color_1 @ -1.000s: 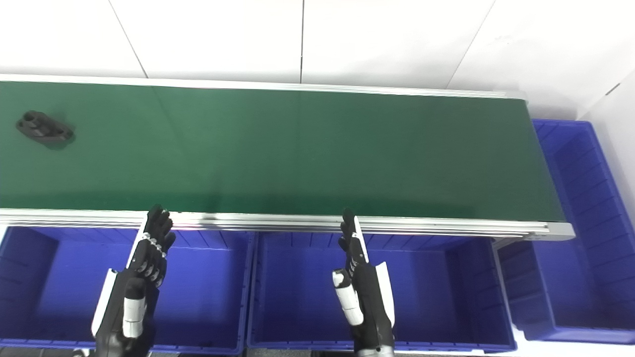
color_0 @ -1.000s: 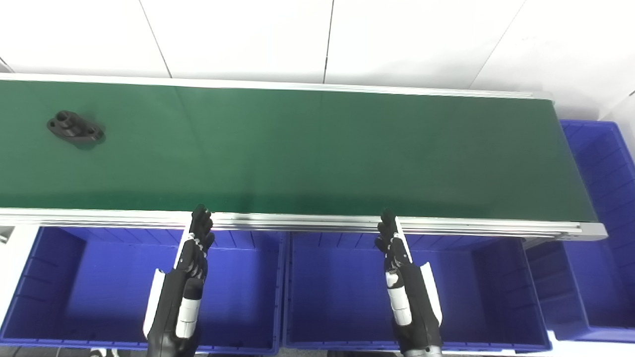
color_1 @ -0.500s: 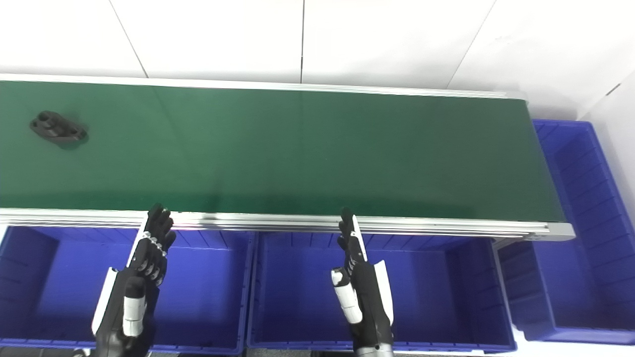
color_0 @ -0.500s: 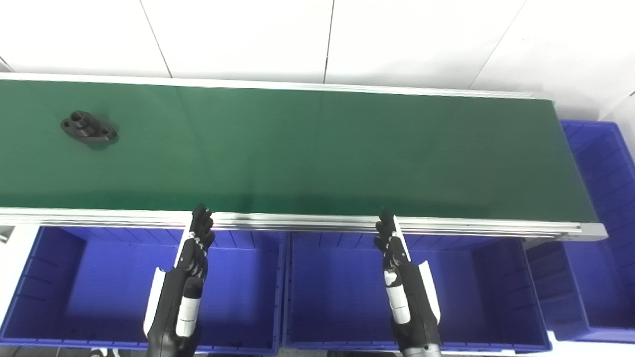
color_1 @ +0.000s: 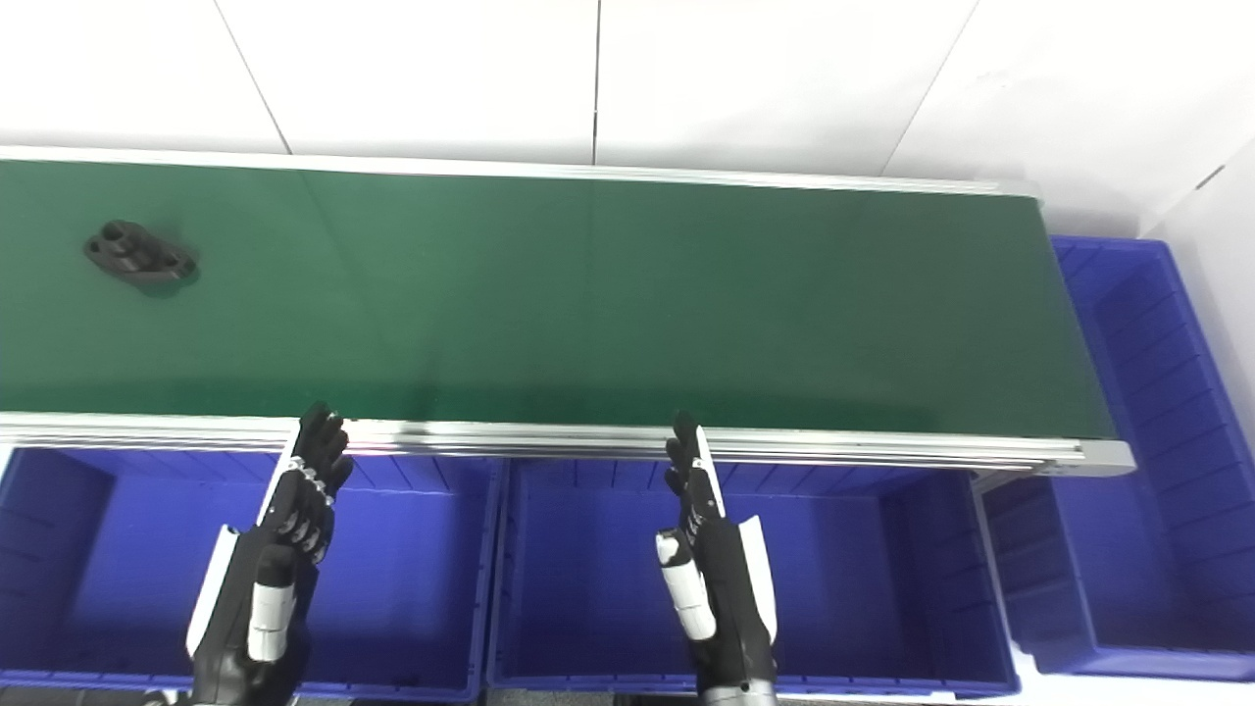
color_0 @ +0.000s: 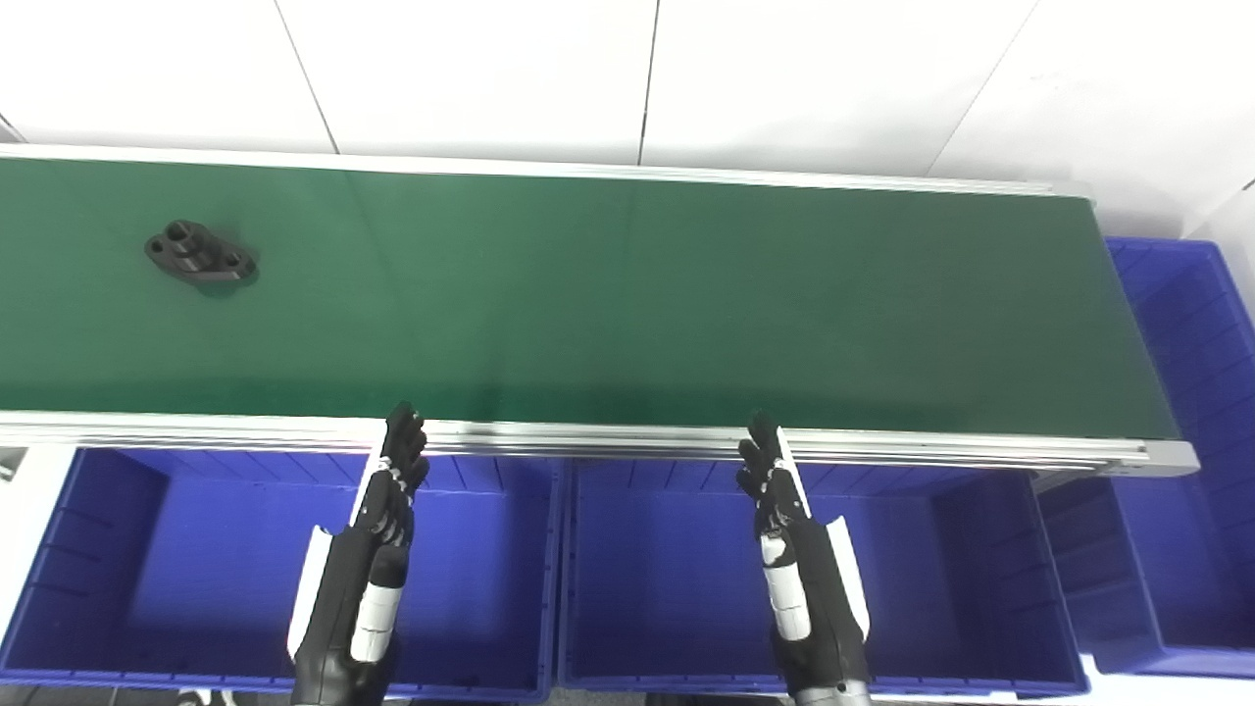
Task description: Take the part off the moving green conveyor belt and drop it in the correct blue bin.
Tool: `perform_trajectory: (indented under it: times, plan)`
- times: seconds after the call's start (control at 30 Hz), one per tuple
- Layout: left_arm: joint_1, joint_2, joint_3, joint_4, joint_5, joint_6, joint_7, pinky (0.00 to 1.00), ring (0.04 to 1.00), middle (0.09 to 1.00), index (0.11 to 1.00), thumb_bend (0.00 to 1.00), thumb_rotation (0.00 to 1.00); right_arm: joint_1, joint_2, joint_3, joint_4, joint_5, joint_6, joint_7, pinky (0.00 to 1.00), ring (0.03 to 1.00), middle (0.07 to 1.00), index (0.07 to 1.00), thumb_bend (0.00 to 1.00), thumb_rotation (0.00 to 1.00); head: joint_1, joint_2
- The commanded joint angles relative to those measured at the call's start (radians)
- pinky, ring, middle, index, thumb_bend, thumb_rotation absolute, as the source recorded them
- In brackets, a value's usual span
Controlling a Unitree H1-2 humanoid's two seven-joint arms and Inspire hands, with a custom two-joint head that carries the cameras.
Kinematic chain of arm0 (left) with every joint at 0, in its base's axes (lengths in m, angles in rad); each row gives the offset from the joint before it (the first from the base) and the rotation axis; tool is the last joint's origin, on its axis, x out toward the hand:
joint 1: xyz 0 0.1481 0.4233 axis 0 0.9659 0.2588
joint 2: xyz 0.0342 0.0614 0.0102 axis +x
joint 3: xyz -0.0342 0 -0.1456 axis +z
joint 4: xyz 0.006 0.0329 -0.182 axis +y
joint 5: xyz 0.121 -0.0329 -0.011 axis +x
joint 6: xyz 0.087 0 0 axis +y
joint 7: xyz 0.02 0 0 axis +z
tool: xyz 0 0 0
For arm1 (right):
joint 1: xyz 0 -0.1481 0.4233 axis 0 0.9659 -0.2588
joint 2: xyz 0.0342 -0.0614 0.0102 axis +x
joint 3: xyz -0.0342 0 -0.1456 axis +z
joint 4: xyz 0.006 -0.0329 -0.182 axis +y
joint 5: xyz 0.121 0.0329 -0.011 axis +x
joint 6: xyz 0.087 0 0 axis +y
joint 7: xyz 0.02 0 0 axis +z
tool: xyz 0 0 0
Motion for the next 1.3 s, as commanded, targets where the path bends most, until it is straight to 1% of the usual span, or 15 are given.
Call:
perform_trajectory:
  times: [0.0,0.17,0.2,0.27,0.33,0.37,0.47,0.5,0.53,0.57,0.73,0.83,1.0,1.17,1.27]
  plan:
    - [0.002,0.003,-0.003,-0.007,-0.003,-0.033,-0.008,1.00,1.000,1.000,1.000,0.72,0.98,0.000,0.002,0.005,-0.005,0.005,-0.028,0.009,0.97,0.985,1.000,1.000,0.80,1.00,0.008,-0.008]
    - [0.003,0.004,-0.014,0.008,-0.008,-0.050,-0.012,1.00,1.000,1.000,1.000,0.70,0.97,0.004,-0.009,0.002,0.000,0.020,-0.033,0.013,0.97,0.983,1.000,1.000,0.80,1.00,0.043,-0.031]
    - [0.004,0.001,-0.018,0.011,-0.005,-0.052,-0.011,1.00,1.000,1.000,1.000,0.70,0.97,0.004,-0.014,0.000,0.003,0.028,-0.036,0.015,0.97,0.983,1.000,1.000,0.80,1.00,0.068,-0.049]
    - [0.001,-0.005,-0.023,0.025,0.003,-0.070,-0.005,1.00,1.000,1.000,1.000,0.70,0.96,0.005,-0.019,-0.003,0.005,0.036,-0.036,0.015,0.98,0.986,1.000,1.000,0.81,1.00,0.081,-0.063]
    - [-0.001,-0.010,-0.026,0.038,0.012,-0.082,0.000,1.00,1.000,1.000,1.000,0.73,0.96,0.004,-0.022,-0.006,0.011,0.034,-0.036,0.013,0.98,0.988,1.000,1.000,0.79,1.00,0.093,-0.079]
    - [-0.003,-0.014,-0.027,0.047,0.018,-0.088,0.003,1.00,1.000,1.000,1.000,0.75,0.95,0.002,-0.026,-0.008,0.017,0.034,-0.040,0.013,0.98,0.988,1.000,1.000,0.79,1.00,0.107,-0.098]
    - [-0.004,-0.026,-0.029,0.069,0.040,-0.106,0.009,1.00,1.000,1.000,1.000,0.79,0.94,-0.003,-0.035,-0.016,0.036,0.044,-0.054,0.016,0.98,0.992,1.000,1.000,0.78,1.00,0.127,-0.121]
    - [-0.005,-0.031,-0.030,0.079,0.050,-0.114,0.012,1.00,1.000,1.000,1.000,0.80,0.94,-0.004,-0.038,-0.019,0.046,0.053,-0.065,0.017,0.98,0.993,1.000,1.000,0.78,1.00,0.140,-0.138]
    - [-0.006,-0.035,-0.030,0.087,0.057,-0.121,0.014,1.00,1.000,1.000,1.000,0.80,0.94,-0.005,-0.040,-0.022,0.053,0.059,-0.074,0.018,0.98,0.994,1.000,1.000,0.78,1.00,0.142,-0.142]
    - [-0.007,-0.040,-0.031,0.097,0.066,-0.128,0.016,1.00,1.000,1.000,1.000,0.79,0.94,-0.008,-0.043,-0.026,0.064,0.068,-0.083,0.021,0.98,0.995,1.000,1.000,0.78,1.00,0.152,-0.159]
    - [-0.021,-0.046,-0.034,0.138,0.077,-0.157,0.017,1.00,1.000,1.000,1.000,0.75,0.93,-0.021,-0.052,-0.039,0.098,0.086,-0.102,0.031,0.98,1.000,1.000,1.000,0.79,1.00,0.159,-0.182]
    - [-0.031,-0.046,-0.034,0.161,0.079,-0.169,0.017,1.00,1.000,1.000,1.000,0.71,0.95,-0.033,-0.054,-0.044,0.124,0.096,-0.119,0.037,0.98,1.000,1.000,1.000,0.79,1.00,0.164,-0.209]
    - [-0.042,-0.050,-0.031,0.181,0.101,-0.181,0.023,1.00,1.000,1.000,1.000,0.70,0.95,-0.045,-0.056,-0.052,0.146,0.106,-0.134,0.045,0.98,1.000,1.000,1.000,0.76,1.00,0.184,-0.216]
    - [-0.050,-0.055,-0.031,0.193,0.124,-0.185,0.034,1.00,1.000,1.000,1.000,0.69,0.96,-0.052,-0.054,-0.064,0.163,0.110,-0.160,0.047,0.95,0.997,1.000,1.000,0.76,1.00,0.205,-0.223]
    - [-0.059,-0.061,-0.032,0.213,0.136,-0.194,0.039,1.00,1.000,1.000,1.000,0.70,0.96,-0.059,-0.057,-0.073,0.180,0.114,-0.175,0.049,0.96,0.998,1.000,1.000,0.76,1.00,0.248,-0.234]
